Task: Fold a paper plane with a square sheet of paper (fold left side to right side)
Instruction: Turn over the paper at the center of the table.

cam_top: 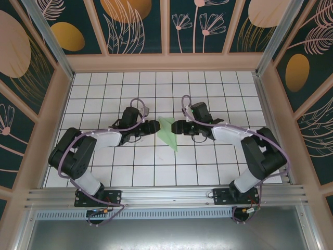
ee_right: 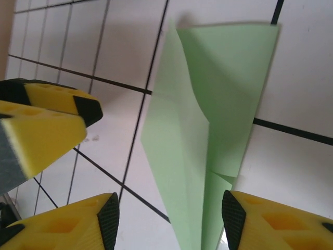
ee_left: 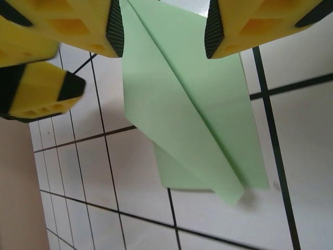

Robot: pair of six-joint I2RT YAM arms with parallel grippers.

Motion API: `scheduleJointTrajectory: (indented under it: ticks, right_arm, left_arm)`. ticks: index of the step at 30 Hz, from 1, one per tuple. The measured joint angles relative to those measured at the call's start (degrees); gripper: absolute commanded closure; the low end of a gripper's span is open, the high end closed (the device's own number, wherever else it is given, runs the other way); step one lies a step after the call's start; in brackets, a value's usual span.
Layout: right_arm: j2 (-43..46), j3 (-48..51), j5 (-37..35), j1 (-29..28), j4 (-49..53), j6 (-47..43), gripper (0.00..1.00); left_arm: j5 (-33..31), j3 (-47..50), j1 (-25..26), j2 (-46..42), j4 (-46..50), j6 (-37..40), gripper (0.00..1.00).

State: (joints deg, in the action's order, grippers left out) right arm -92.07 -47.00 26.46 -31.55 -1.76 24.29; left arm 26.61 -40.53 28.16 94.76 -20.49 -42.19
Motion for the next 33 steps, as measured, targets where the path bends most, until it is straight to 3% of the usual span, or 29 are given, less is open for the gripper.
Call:
scheduleJointTrajectory:
  ticks: [9, 19, 24, 26, 33]
  right_arm:
    - [-7.3, -0.7, 0.8, 0.0, -3.1, 0.1, 0.74]
    - [-11.1, -1.6, 3.3, 0.0, -7.4, 1.0, 0.75]
    - [-12.3, -3.1, 4.2, 1.2, -8.3, 1.1, 0.98]
    - [-12.3, -3.3, 4.8, 1.6, -8.8, 1.3, 1.00]
    - [-6.5, 1.4, 9.0, 4.3, -11.7, 1.4, 1.00]
  left_arm:
    - [1.3, -0.2, 0.3, 4.6, -4.2, -4.0, 0.48]
    - [1.5, -0.6, 0.6, 5.8, -4.9, -5.1, 0.47]
    - [1.7, -0.8, 0.7, 5.8, -5.0, -5.3, 0.47]
    - [1.7, -0.8, 0.7, 5.8, -5.1, -5.8, 0.46]
    - [0.3, 0.7, 0.7, -0.8, -7.0, -8.3, 0.28]
